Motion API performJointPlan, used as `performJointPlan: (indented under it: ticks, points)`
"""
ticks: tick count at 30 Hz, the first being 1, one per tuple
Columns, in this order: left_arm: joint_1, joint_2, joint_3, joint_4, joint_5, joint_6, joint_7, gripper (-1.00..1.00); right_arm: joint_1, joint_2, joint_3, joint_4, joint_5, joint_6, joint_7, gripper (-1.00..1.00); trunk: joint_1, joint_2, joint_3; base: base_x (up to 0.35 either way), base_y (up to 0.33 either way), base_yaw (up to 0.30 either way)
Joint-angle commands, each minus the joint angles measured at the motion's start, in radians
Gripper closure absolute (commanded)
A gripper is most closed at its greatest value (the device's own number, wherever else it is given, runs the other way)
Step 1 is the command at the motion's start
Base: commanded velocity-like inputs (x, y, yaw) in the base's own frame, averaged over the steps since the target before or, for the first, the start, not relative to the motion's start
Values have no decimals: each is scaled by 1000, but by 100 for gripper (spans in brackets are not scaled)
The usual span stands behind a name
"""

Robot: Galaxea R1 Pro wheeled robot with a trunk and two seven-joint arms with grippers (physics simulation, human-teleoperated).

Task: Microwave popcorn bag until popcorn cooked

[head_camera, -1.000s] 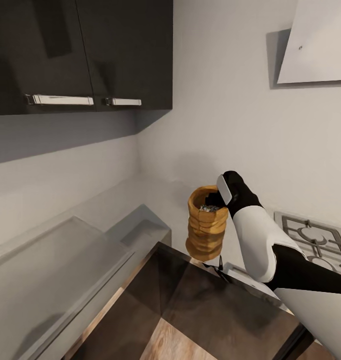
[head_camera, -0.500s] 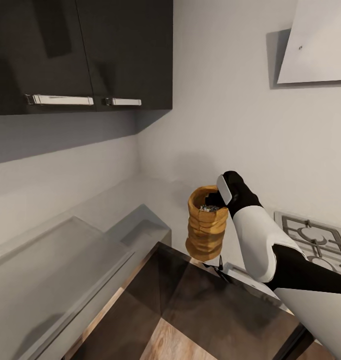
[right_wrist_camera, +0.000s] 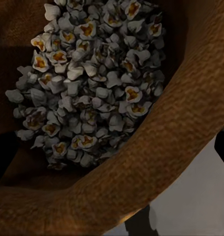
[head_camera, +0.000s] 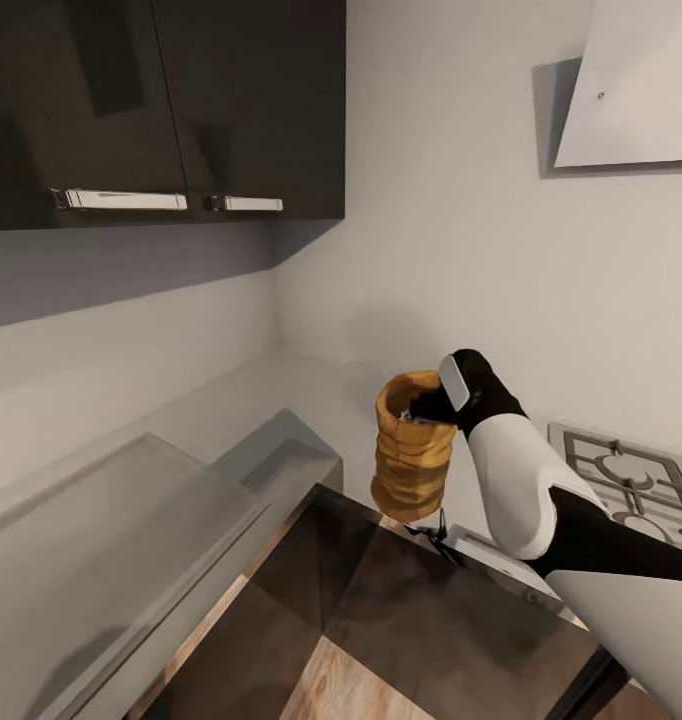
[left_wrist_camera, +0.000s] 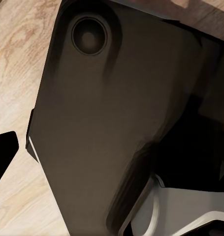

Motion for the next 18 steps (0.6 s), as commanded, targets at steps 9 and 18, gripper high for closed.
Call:
performJointPlan:
  ticks: [9,18]
  points:
    - [0,0,5,-1,2,-2,0,-100,-1,1,-8,3,6,3,-6,100,0,-1,-1,0,0,0]
    - [0,0,5,-1,3,-2,0,-100,-1,1,-2,2,10,3,-12,100,0,-1,-1,0,0,0]
